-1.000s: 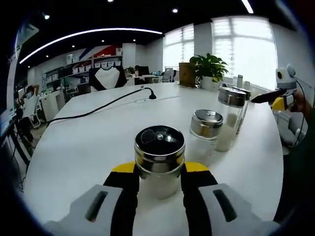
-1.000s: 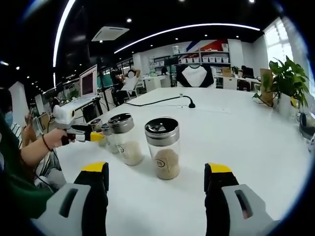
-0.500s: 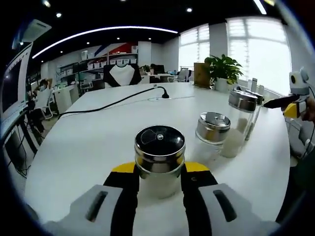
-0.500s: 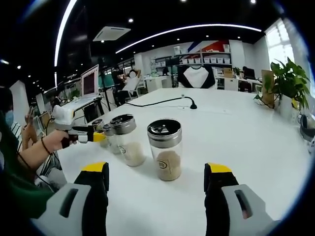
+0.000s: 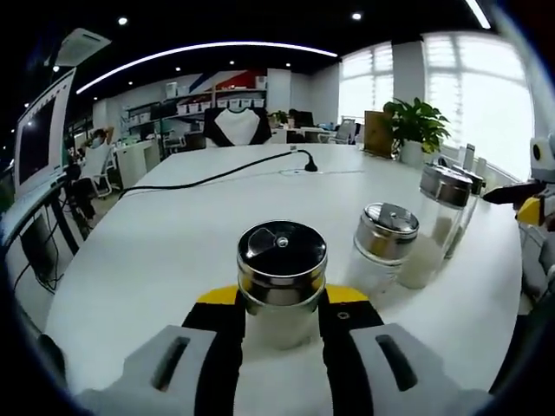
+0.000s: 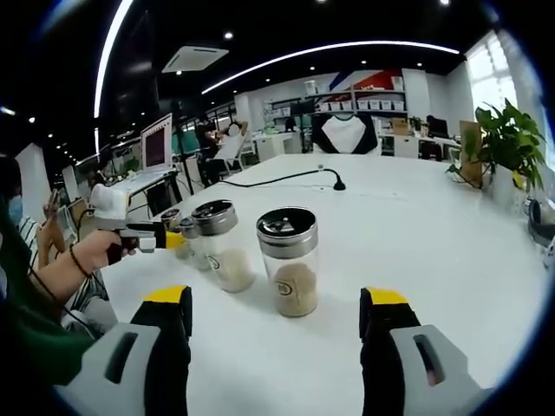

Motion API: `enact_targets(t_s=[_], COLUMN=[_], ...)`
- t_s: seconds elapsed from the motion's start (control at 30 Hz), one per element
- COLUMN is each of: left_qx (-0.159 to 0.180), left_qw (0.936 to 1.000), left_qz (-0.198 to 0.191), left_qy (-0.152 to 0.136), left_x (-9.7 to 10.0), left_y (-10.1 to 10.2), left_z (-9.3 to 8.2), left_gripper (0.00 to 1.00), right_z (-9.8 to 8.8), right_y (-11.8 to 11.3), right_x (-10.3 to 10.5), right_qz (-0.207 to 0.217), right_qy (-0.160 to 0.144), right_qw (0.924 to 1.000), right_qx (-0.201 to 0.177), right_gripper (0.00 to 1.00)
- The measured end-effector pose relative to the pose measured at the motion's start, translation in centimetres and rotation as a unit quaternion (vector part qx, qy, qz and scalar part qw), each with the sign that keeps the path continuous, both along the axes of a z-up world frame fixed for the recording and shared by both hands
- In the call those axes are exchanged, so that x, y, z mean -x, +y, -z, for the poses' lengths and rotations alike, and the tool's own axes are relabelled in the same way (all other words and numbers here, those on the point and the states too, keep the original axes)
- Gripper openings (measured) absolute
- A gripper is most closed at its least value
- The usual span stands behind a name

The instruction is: Rotate the seasoning bottle until the label or dispensing opening points toward the visible target arrow and the bottle remains upright within the marked orientation range

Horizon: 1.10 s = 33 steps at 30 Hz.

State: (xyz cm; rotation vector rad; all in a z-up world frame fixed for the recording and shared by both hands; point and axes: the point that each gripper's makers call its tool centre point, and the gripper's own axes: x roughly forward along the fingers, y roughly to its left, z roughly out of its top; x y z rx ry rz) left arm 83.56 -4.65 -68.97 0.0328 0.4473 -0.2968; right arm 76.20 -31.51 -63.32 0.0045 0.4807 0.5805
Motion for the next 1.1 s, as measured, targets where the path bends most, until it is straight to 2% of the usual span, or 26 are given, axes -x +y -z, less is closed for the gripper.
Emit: enact_targets(t_s=[0.43,1.1], left_qx=[-0.002,-0.007], left_qw=[0.9995,0.9996], left_qz=[-0.032,-0.023], left_qy=[0.007,0.017], left_x=[0.24,0.33], left_y=[0.24,-0.06], left_z=[0.01,0.05], left_gripper=[0.35,0.35], right_z=[0.21,0.32], right_y=[0.04,-0.14], right_x=[0.14,0.32], right_qz=[0.0,0.003], right_qy=[0.004,0.006], right_qw=[1.0,1.0], right_qx=[0.0,0.001], right_gripper=[0.8,0.8])
